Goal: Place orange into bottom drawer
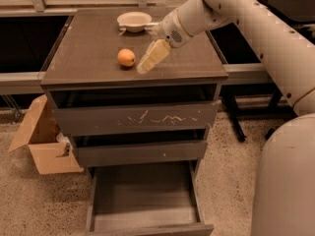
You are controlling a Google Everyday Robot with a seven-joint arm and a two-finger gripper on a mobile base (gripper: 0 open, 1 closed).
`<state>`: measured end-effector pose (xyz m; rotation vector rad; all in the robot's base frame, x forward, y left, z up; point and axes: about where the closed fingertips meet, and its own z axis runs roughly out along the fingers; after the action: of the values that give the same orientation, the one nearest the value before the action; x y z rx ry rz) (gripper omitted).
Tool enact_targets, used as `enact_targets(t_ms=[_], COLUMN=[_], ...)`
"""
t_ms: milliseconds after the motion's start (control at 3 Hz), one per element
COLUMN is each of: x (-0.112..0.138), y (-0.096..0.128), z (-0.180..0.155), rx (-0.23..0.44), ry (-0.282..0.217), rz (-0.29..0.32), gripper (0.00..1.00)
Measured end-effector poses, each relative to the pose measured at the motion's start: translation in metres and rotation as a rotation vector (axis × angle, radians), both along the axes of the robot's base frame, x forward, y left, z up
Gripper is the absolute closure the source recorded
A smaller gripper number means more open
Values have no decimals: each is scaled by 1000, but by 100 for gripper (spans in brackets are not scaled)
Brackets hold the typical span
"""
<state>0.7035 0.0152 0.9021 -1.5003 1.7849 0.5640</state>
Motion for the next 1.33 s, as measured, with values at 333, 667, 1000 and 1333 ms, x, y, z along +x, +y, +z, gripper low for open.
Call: enact_targets(t_ms=[333, 667, 1000, 1333], x=[20, 49, 62, 65], y=[13, 49, 75, 87], z=[-5, -15, -30, -43], rx=[55, 133, 169, 180], ry=[-16, -29, -6, 24], rz=[-14, 9, 24, 23], gripper=[0, 0, 4, 27])
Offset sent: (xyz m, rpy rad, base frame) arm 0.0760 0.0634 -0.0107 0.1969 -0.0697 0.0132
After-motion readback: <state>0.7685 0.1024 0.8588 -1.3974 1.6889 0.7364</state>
